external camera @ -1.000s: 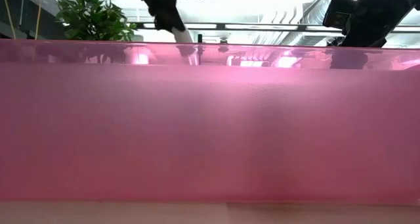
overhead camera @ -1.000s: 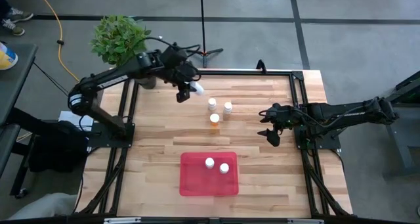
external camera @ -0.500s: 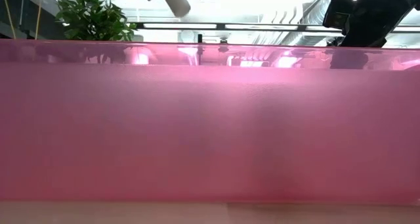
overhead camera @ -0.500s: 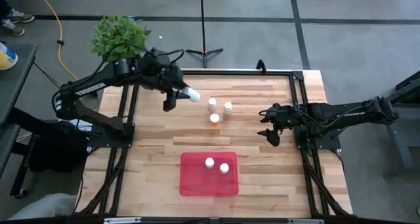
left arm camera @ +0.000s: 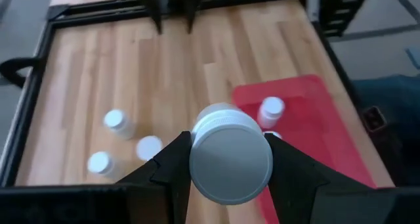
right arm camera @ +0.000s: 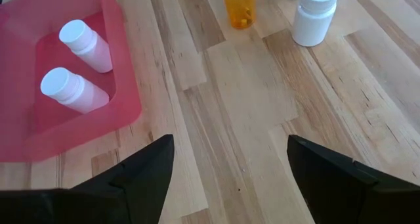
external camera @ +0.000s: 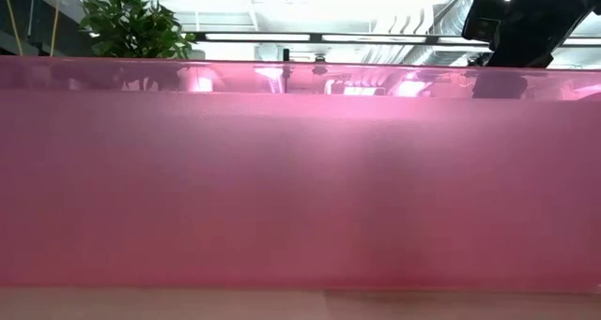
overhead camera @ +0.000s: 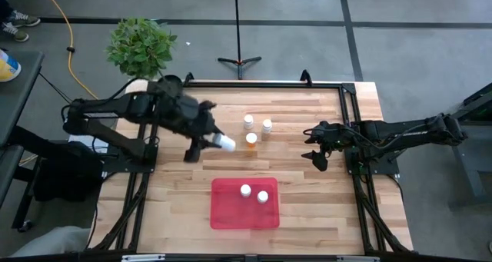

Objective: Pick and place pill bottles into a basket
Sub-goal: Put the white medicine bottle into the red bin

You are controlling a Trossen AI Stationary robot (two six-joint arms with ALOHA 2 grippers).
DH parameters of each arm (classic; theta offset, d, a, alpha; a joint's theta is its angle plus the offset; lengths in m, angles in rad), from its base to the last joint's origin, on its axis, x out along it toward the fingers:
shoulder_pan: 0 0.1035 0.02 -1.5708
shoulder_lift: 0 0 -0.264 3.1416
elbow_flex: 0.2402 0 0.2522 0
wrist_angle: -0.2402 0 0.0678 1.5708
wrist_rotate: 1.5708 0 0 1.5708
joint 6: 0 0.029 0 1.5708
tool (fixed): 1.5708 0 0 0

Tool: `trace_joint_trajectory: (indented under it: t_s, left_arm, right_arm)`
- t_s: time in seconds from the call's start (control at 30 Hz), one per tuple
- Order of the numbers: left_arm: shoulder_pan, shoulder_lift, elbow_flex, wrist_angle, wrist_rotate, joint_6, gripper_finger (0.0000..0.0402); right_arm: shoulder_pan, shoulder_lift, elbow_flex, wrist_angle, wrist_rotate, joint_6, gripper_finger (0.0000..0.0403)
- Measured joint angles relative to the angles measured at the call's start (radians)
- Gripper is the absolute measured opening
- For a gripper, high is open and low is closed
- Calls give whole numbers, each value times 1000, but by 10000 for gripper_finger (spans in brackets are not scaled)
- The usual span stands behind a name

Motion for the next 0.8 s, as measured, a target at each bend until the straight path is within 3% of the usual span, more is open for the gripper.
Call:
trace_joint_trajectory:
  t_s: [0.37, 0.8]
  left_arm:
    - [-241, 82, -1, 54, -97, -45, 192]
    - [-407, 295, -1, 164, -119, -36, 192]
  right_arm:
    - [0, 0, 0, 2, 0, 1, 287]
    - [0, 23, 0, 7, 4, 0, 287]
